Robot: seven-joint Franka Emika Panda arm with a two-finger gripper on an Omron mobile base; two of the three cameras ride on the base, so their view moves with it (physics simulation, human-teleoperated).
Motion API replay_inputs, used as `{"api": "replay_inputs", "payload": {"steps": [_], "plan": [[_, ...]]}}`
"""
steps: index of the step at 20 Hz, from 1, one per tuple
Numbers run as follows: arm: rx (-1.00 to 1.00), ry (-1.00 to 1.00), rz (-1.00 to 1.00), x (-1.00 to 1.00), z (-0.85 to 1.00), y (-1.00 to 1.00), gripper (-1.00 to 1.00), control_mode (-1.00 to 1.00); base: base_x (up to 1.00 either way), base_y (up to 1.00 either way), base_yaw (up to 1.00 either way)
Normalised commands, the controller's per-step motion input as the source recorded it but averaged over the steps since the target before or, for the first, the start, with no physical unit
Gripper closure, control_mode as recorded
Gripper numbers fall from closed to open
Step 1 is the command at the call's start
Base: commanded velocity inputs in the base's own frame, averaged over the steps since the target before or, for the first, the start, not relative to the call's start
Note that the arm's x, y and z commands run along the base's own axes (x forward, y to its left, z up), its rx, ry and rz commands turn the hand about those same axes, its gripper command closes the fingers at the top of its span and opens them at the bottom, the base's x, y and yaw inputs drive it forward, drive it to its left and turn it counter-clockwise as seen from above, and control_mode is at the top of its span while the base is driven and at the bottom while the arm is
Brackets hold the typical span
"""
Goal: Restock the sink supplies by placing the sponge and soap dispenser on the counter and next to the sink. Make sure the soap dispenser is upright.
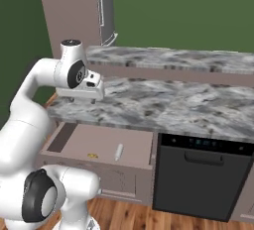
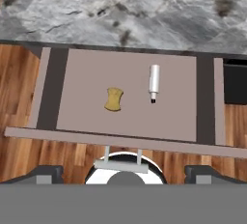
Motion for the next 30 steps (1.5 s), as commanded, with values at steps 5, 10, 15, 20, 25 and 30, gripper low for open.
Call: {"api": "replay_inputs", "payload": {"steps": [5,10,15,20,25,30], "plan": [[0.00,-0.01,0.00,-0.01,-1.00,-0.03,-1.00,-1.00,0.00,0.00,0.00],[0.04,0.00,0.00,0.00,-0.98,-0.29,-1.00,-1.00,0.00,0.00,0.00],[0.01,0.01,0.00,0.01,-0.87,-0.07,-1.00,-1.00,0.00,0.00,0.00],[0.02,0.04,0.00,0.34,-0.69,-0.10,-1.00,-1.00,0.00,0.00,0.00],[0.08,0.16,0.00,0.55,-0.52,-0.11,-1.00,-1.00,0.00,0.00,0.00],[0.07,0.16,0.00,0.28,-0.56,-0.08,-1.00,-1.00,0.00,0.00,0.00]]}}
